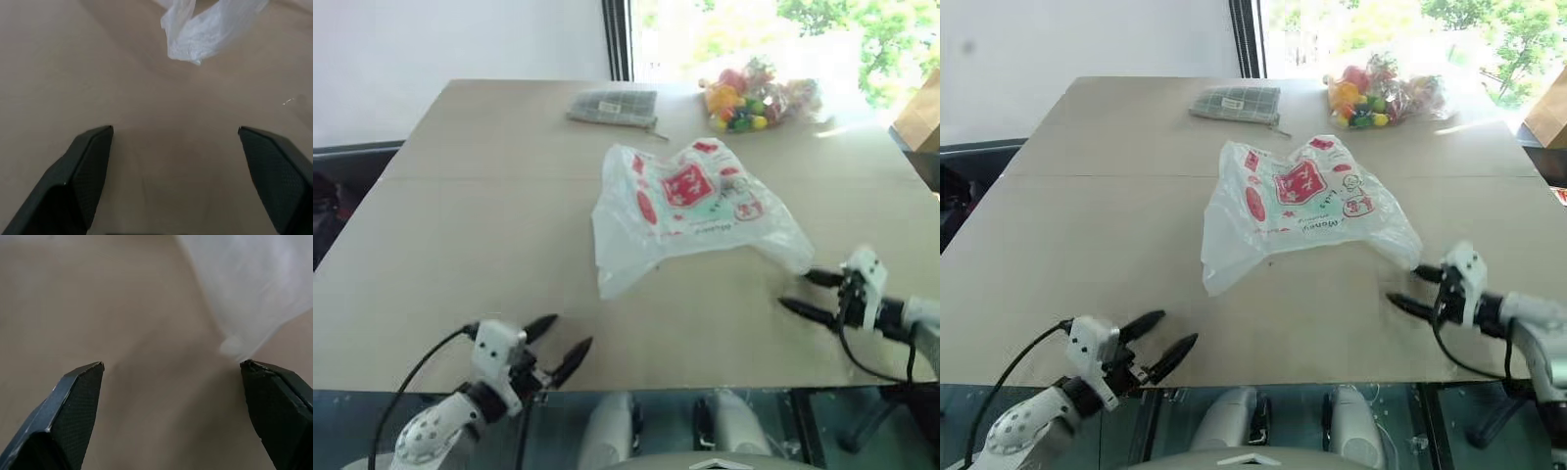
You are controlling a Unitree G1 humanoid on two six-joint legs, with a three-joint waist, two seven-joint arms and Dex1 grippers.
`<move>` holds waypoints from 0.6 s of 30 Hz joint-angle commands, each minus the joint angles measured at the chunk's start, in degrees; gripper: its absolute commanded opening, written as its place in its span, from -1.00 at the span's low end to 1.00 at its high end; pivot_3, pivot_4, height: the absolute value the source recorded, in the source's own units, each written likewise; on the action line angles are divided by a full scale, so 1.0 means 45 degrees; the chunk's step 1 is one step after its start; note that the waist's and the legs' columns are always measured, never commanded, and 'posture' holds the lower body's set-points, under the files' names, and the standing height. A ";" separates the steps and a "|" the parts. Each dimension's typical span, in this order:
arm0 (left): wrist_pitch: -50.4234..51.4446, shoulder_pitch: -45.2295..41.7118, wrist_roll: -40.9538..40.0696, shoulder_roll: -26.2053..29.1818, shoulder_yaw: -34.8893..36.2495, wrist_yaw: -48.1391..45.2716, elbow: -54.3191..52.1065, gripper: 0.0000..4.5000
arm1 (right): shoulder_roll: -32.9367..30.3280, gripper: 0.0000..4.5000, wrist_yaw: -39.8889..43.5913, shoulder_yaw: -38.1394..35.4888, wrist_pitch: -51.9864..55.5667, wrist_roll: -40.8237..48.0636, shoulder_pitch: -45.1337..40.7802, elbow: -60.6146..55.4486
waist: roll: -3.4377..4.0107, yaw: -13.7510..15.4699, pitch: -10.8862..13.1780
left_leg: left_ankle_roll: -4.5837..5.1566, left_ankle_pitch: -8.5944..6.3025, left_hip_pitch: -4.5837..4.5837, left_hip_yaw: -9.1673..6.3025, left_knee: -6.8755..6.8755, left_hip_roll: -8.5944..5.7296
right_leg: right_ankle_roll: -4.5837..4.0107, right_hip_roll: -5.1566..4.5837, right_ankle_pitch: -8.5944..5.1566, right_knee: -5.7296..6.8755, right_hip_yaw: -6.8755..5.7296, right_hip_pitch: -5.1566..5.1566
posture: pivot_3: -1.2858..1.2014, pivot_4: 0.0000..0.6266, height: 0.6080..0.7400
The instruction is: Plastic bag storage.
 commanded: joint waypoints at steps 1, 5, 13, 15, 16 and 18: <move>-0.1910 0.0140 0.1243 -0.0672 0.0137 0.0507 0.1079 0.97 | 0.0546 1.00 0.0606 -0.0660 -0.3485 -0.0541 0.0988 0.0638 | 0.0004 0.0108 -0.0009 | 0.0009 -0.0005 0.0005 0.0009 0.0001 0.0000 | 0.0000 0.0005 -0.0001 0.0000 0.0004 0.0002 | 0.03 -0.52 0.97; -0.2530 0.0104 0.1805 -0.1166 -0.0334 0.0738 0.1165 0.97 | 0.1311 1.00 0.0484 -0.0431 -0.4159 -0.0378 0.1519 0.0210 | 0.0019 0.0108 -0.0020 | 0.0016 -0.0009 0.0018 0.0025 0.0002 0.0011 | 0.0000 0.0014 -0.0001 0.0004 0.0017 0.0001 | 0.03 -0.52 0.97; -0.3500 0.0291 0.2288 -0.1937 -0.1387 0.0920 0.0786 0.97 | 0.2475 1.00 -0.0249 0.0567 -0.4225 -0.0721 0.2665 -0.1162 | 0.0003 0.0147 -0.0031 | 0.0033 -0.0020 0.0019 0.0036 0.0002 0.0015 | -0.0006 -0.0008 -0.0004 0.0002 0.0029 0.0001 | 0.03 -0.52 0.97; -0.3842 0.0273 0.2469 -0.1997 -0.1618 0.0902 0.0760 0.97 | 0.2494 1.00 -0.0309 0.0788 -0.4102 -0.0737 0.2794 -0.1294 | 0.0002 0.0147 -0.0032 | 0.0036 -0.0021 0.0020 0.0038 0.0002 0.0014 | -0.0010 -0.0008 -0.0007 0.0000 0.0029 0.0000 | 0.03 -0.52 0.97; -0.3979 0.0218 0.2491 -0.2079 -0.1836 0.0867 0.0808 0.97 | 0.2695 1.00 -0.0626 0.0980 -0.4164 -0.0957 0.2794 -0.1370 | -0.0001 0.0147 -0.0031 | 0.0036 -0.0022 0.0019 0.0037 0.0002 0.0014 | -0.0011 -0.0008 -0.0007 0.0000 0.0028 -0.0001 | 0.03 -0.52 0.97; -0.3888 -0.0107 0.2129 -0.2287 -0.2140 0.0810 0.0813 0.97 | 0.3146 1.00 -0.1297 0.1143 -0.4570 -0.1339 0.2815 -0.1521 | -0.0014 0.0150 -0.0039 | 0.0037 -0.0022 0.0018 0.0034 0.0002 0.0019 | -0.0013 -0.0010 -0.0008 -0.0002 0.0027 -0.0002 | 0.03 -0.52 0.97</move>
